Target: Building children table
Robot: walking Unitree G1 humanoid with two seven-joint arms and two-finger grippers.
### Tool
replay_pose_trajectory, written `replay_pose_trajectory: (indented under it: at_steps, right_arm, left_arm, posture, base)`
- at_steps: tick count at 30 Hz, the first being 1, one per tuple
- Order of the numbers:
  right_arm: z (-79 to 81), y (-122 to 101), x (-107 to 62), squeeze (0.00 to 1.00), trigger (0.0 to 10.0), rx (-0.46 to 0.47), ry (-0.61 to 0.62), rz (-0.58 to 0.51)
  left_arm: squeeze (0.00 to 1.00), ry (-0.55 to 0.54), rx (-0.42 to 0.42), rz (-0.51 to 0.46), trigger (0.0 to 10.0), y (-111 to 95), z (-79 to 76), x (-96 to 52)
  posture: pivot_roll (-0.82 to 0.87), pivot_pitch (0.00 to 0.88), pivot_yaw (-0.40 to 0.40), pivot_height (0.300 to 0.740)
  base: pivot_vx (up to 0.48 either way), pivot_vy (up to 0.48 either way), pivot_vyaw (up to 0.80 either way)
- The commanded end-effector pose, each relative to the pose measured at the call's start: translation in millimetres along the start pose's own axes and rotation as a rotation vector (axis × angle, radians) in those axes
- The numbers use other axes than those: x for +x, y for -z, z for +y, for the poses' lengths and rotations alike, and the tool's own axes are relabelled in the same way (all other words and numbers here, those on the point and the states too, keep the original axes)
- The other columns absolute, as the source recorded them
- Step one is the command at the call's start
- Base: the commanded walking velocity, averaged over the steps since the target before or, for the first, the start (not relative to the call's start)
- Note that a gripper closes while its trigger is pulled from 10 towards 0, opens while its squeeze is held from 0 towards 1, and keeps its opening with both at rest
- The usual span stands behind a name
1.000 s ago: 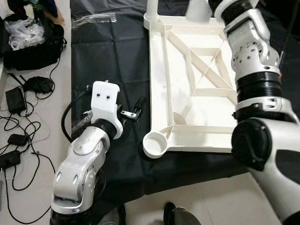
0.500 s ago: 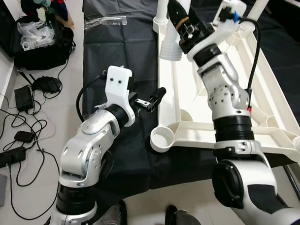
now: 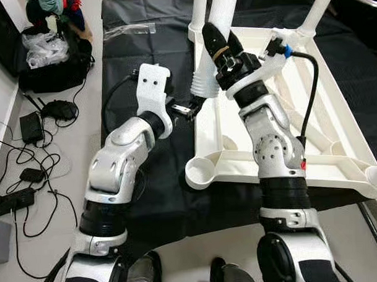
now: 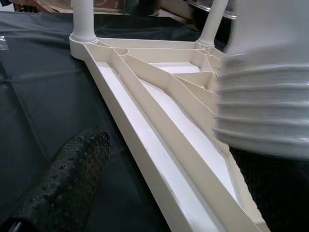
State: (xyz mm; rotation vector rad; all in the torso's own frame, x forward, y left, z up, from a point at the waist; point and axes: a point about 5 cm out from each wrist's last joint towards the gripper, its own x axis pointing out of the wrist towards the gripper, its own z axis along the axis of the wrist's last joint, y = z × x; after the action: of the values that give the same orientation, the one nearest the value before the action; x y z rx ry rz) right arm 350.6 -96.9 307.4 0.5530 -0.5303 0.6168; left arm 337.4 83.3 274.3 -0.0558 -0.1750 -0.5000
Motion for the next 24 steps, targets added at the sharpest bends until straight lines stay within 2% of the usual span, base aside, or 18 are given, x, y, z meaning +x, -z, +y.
replay_pose_trajectory:
  at_steps: [1,8,9,11,12,13,14,18,19,24]
  right_arm:
    - [8.3,3,-3.4,0.0,0.0,0.024,-0.029,0.01]
    - [14.1,5,-7.4,0.0,0.0,0.041,-0.039,0.018]
    - [13.5,6,-8.7,0.0,0.0,0.043,-0.029,0.021]
    - [13.5,6,-8.7,0.0,0.0,0.043,-0.029,0.021]
    - [11.6,6,-8.9,0.0,0.0,0.047,-0.014,0.018]
    - [11.6,6,-8.9,0.0,0.0,0.047,-0.014,0.018]
    - [10.4,4,-8.4,0.0,0.0,0.039,-0.006,0.014]
    - [7.7,-2,-4.6,0.0,0.0,0.025,0.009,-0.006]
    - [7.2,-5,-2.5,0.0,0.0,0.015,0.011,-0.015]
    - [7.0,-7,-1.2,0.0,0.0,0.01,0.012,-0.02]
  left_arm:
    - [0.0,-0.015,0.003,-0.025,10.0,-4,2.6,2.9]
    - [0.0,0.05,0.002,-0.035,10.0,-8,-4.0,8.8]
    - [0.0,0.088,0.019,-0.02,10.0,-6,-8.7,7.9]
    - [0.0,0.088,0.019,-0.02,10.0,-6,-8.7,7.9]
    - [0.0,0.087,0.055,0.004,10.0,-1,-9.7,6.5]
    - [0.0,0.087,0.055,0.004,10.0,-1,-9.7,6.5]
    - [0.0,0.073,0.097,0.037,10.0,7,-7.4,5.3]
    - [0.0,0.018,0.146,0.095,10.0,19,2.2,3.0]
    - [0.0,0.013,0.18,0.112,10.0,23,4.6,1.5]
    - [0.0,0.013,0.201,0.119,10.0,25,5.5,0.6]
  posture:
    - [0.16,0.199,-0.039,0.74]
    - [0.17,0.202,-0.033,0.74]
    - [0.17,0.203,-0.032,0.74]
    - [0.17,0.203,-0.032,0.74]
    - [0.17,0.204,-0.031,0.74]
    - [0.17,0.204,-0.031,0.74]
    - [0.17,0.206,-0.031,0.74]
    - [0.17,0.205,-0.036,0.74]
    - [0.17,0.205,-0.036,0.74]
    - [0.17,0.207,-0.036,0.74]
  base:
    - [0.0,0.0,0.0]
    - [0.0,0.0,0.0]
    - [0.0,0.0,0.0]
    - [0.0,0.0,0.0]
    - [0.0,0.0,0.0]
    - [0.0,0.0,0.0]
    - [0.0,0.0,0.0]
    - [0.0,0.0,0.0]
    - [0.0,0.0,0.0]
    - [0.0,0.0,0.0]
